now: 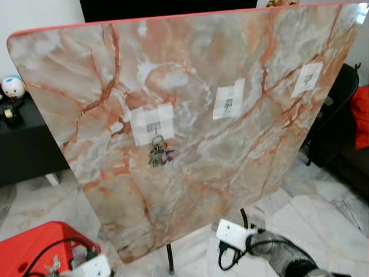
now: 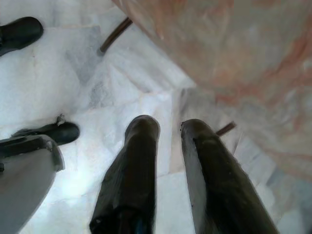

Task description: Hang keys on a hook

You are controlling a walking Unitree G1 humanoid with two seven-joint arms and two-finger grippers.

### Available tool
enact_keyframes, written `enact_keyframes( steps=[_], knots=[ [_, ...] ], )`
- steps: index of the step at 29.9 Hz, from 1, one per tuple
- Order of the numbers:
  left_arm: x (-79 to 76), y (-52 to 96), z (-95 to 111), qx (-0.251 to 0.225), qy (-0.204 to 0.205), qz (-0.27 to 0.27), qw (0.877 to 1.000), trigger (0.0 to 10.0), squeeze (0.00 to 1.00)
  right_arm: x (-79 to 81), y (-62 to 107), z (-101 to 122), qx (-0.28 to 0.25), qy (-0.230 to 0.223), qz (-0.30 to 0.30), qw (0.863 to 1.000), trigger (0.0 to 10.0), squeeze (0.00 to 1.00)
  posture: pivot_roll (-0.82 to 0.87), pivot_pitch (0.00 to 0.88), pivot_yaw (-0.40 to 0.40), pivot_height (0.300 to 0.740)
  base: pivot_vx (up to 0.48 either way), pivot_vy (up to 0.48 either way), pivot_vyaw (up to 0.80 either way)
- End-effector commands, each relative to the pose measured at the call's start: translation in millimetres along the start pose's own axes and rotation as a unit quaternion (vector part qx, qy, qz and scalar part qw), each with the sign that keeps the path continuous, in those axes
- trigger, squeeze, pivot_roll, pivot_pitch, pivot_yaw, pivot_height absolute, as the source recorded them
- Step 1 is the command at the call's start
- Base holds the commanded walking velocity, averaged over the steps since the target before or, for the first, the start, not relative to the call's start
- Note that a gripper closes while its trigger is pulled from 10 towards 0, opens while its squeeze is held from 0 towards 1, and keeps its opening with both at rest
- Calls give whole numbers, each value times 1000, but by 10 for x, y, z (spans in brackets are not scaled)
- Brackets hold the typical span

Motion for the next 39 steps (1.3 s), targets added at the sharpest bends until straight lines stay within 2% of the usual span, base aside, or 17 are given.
enact_keyframes(
  steps=[1,2,4,7,8,9,12,13,15,16,19,23,24,25,27,34,39],
  knots=[
    [94,-37,-146,52,-16,55,997,10000,0,55,-18,-119,17,-28,-15,999,10000,0,69,9,-42,728,0,0,0],
    [58,-75,-194,60,11,66,996,10000,0,118,-34,-196,29,-38,-22,999,10000,0,70,9,-40,728,0,0,0],
    [42,-84,-199,58,23,67,996,10000,0,136,-38,-214,31,-40,-24,998,10000,0,70,9,-40,728,0,0,0],
    [57,-116,-27,-11,139,92,986,10000,0,211,-58,-261,30,-84,-37,995,10000,0,64,8,-37,728,0,0,0],
    [150,-95,221,-102,253,104,957,10000,0,228,-59,-307,34,-102,-49,993,10000,0,62,4,-37,728,0,0,0],
    [224,-57,324,-142,299,112,937,10000,0,246,-58,-345,39,-112,-57,991,10000,0,60,1,-36,728,0,0,0],
    [412,61,542,-228,359,134,895,10000,0,331,-56,-465,55,-151,-68,985,10000,0,65,0,-38,728,0,0,0],
    [432,78,569,-240,368,134,888,10000,0,346,-56,-480,57,-160,-68,983,10000,0,65,0,-38,728,0,0,0],
    [495,141,657,-272,373,143,876,10000,0,396,-57,-520,59,-191,-69,977,10000,0,65,0,-40,728,0,0,0],
    [541,211,756,-306,378,144,862,10000,0,447,-57,-563,62,-219,-71,971,10000,0,64,0,-41,728,0,0,0],
    [608,318,896,-349,377,151,845,10000,0,538,-56,-626,63,-271,-75,958,10000,0,61,0,-43,728,0,0,0],
    [671,414,986,-378,370,165,833,10000,0,593,-51,-674,62,-316,-83,943,10000,0,60,0,-45,728,0,0,0],
    [724,487,1053,-396,362,171,827,10000,0,615,-44,-712,64,-345,-89,932,10000,0,63,0,-48,728,0,0,0],
    [807,611,1157,-424,357,179,813,10000,0,636,-33,-761,66,-385,-98,915,10000,0,65,0,-48,728,0,0,0],
    [849,698,1234,-444,351,181,804,10000,0,648,-26,-789,67,-407,-104,905,10000,0,69,0,-48,728,0,0,0],
    [926,944,1453,-494,318,175,790,10000,0,682,-23,-816,67,-445,-114,886,10000,0,72,0,-37,728,0,0,0],
    [889,995,1533,-504,301,149,796,10000,0,718,-29,-811,65,-460,-111,879,10000,0,72,0,-33,728,0,0,0]
  ],
)
Point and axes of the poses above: a point about 5 cm out from each wrist's last joint towards the gripper, its own y axis pointing back from the gripper into the wrist, its own z axis along the axis of the wrist's last joint, x = y × z, the point moved 3 cm from there along -y, pointing out of the wrist towards the gripper, and after that the axes turned 6 degrees about -y, right-handed, at the moved point
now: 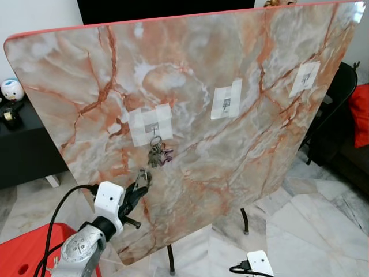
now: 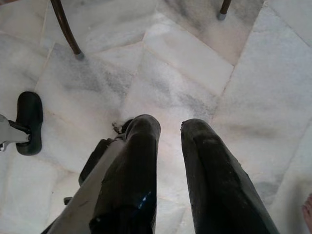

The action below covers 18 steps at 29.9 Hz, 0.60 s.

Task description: Hang keys on a hook

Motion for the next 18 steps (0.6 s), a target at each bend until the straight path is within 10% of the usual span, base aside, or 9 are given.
enact_keyframes(
  steps=[1,11,18],
  knots=[
    [-34,-6,76,-9,3,-17,1000,10000,0,-9,2,-17,-1,-9,-2,1000,10000,0,73,0,-33,728,0,0,0],
    [-4,60,100,2,-9,-27,1000,10000,0,-50,10,-83,6,-17,-11,1000,10000,0,78,0,-34,728,0,0,0],
    [-4,32,169,-2,-35,-38,999,10000,0,275,-10,-14,-1,-8,10,1000,10000,0,79,0,-36,728,0,0,0]
  ],
)
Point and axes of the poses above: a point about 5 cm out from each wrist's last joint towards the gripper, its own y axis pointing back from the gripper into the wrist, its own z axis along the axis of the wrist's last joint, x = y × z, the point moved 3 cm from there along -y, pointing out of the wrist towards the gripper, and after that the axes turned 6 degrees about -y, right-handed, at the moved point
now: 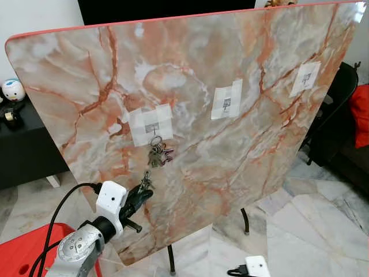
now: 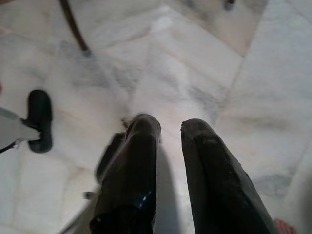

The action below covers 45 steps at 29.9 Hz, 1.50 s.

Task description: Hang keys on a hook

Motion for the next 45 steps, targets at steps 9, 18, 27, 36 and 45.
enact_keyframes(
  steps=[9,18,27,36,45],
  knots=[
    [8,-9,124,-4,-41,-25,999,10000,0,353,-11,226,-20,16,16,1000,10000,0,82,0,-34,728,0,-30,0],
    [7,-10,129,-5,-43,-28,999,10000,0,148,-13,167,-15,20,5,1000,10000,0,83,0,-35,728,0,-300,0],
    [60,226,-321,87,-40,-40,995,10000,0,132,-13,165,-15,22,4,1000,10000,0,83,0,-34,728,0,-288,0],
    [122,655,-1341,332,-81,-45,939,10000,0,127,-13,158,-12,28,2,1000,10000,0,90,0,-34,728,0,0,0],
    [-31,991,-2012,465,3,3,885,10000,0,119,-14,160,-11,30,1,999,10000,0,92,0,-38,728,0,0,0]
  ],
)
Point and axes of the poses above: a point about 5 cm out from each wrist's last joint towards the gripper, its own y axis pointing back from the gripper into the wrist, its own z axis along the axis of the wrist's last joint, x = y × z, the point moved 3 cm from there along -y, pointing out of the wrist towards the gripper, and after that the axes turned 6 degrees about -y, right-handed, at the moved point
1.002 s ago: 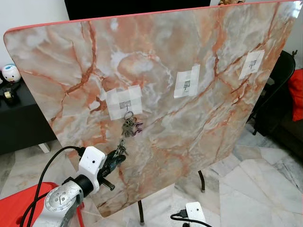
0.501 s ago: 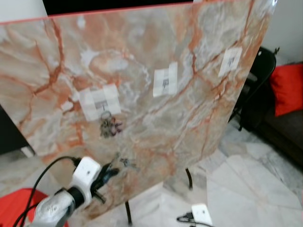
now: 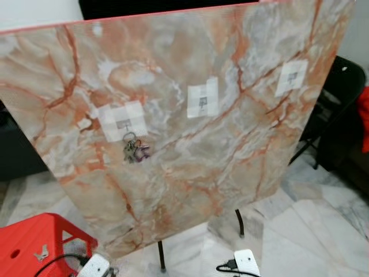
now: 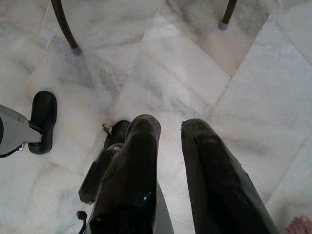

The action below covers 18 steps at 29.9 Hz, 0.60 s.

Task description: Hang keys on a hook

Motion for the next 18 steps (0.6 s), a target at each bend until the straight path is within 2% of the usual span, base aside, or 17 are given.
enact_keyframes(
  steps=[1,3,4,5,7,8,10,11,12,14,15,18],
  knots=[
    [14,-39,-77,14,24,18,999,10000,0,9,-2,27,-2,3,2,1000,10000,0,93,0,-41,728,0,0,0],
    [14,-39,-77,14,24,18,999,10000,0,9,-2,27,-2,3,2,1000,10000,0,93,0,-41,728,0,0,0],
    [16,-70,-141,20,59,36,997,10000,0,10,-2,29,-3,2,2,1000,10000,0,93,0,-41,728,0,0,0],
    [16,-70,-141,20,59,36,997,10000,0,10,-2,29,-3,2,2,1000,10000,0,93,0,-41,728,0,0,0],
    [5,-109,-249,32,127,64,989,10000,0,13,-2,28,-2,0,4,1000,10000,0,94,0,-42,728,0,0,0],
    [5,-109,-249,32,127,64,989,10000,0,13,-2,28,-2,0,4,1000,10000,0,94,0,-42,728,0,0,0],
    [-90,-132,-400,54,241,71,966,10000,0,17,-2,27,-1,3,6,1000,10000,0,97,0,-45,728,0,0,0],
    [-143,-135,-470,72,269,71,958,10000,0,17,-2,26,0,4,7,1000,10000,0,97,0,-45,728,0,0,0],
    [-189,-134,-532,93,254,67,960,10000,0,18,-2,24,0,5,7,1000,10000,0,89,0,-40,728,0,0,0],
    [-189,-134,-532,93,254,67,960,10000,0,18,-2,24,0,5,7,1000,10000,0,89,0,-40,728,0,0,0],
    [-217,-135,-555,108,206,60,971,10000,0,19,-2,23,0,4,8,1000,10000,0,84,0,-39,728,0,0,0],
    [-233,-150,-532,104,187,57,975,10000,0,17,-1,17,0,3,8,1000,10000,0,78,0,-35,728,0,0,0]
  ],
)
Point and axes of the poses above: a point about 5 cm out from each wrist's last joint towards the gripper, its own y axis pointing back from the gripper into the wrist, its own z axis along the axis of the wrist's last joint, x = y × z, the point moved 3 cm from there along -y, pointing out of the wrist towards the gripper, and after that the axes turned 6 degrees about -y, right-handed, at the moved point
